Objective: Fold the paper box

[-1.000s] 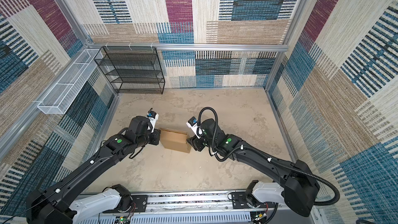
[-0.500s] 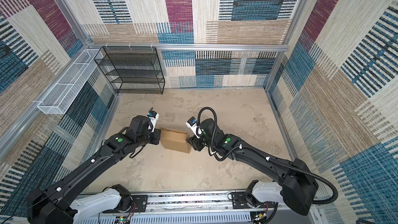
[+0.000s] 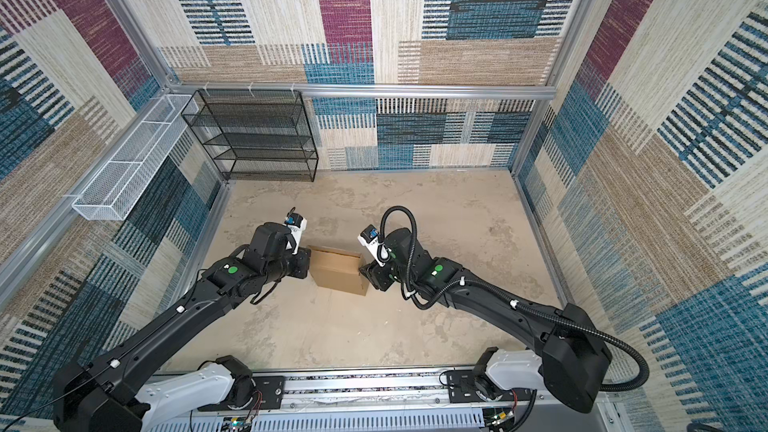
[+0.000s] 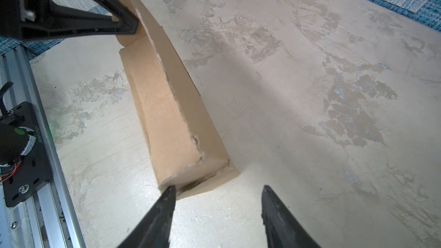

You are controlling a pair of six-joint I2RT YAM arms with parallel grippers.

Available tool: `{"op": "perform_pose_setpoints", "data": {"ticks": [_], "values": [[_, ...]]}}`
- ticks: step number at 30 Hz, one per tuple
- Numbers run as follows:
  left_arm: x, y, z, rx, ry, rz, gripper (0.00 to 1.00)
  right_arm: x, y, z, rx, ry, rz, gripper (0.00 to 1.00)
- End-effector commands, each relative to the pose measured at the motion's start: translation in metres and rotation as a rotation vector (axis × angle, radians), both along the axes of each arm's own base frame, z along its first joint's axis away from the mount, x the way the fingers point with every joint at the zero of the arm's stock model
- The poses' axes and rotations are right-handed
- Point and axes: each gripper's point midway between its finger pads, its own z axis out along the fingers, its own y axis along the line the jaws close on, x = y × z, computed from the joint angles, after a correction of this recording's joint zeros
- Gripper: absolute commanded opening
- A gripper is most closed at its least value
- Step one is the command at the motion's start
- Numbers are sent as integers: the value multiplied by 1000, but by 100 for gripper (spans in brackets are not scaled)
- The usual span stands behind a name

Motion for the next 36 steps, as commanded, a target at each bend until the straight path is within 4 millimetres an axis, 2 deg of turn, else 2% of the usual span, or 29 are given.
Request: {"op": "perform_pose_setpoints", "data": {"ticks": [1, 14, 28, 31, 36], "values": [[-8, -2, -10, -3, 45, -17, 0, 3, 4, 14, 34, -42, 3, 59], [-10, 5, -21, -6, 27, 20, 0, 5, -4, 2, 8, -43, -29, 59], [-10, 7, -19, 1, 18, 28, 0, 14, -17, 14, -35, -102, -91, 58], [-10, 8, -21, 3, 21, 30, 0, 11, -19, 16, -64, -121, -66, 57], [-9, 7, -21, 0, 23, 35, 0, 0, -15, 13, -186, -191, -20, 72]]}}
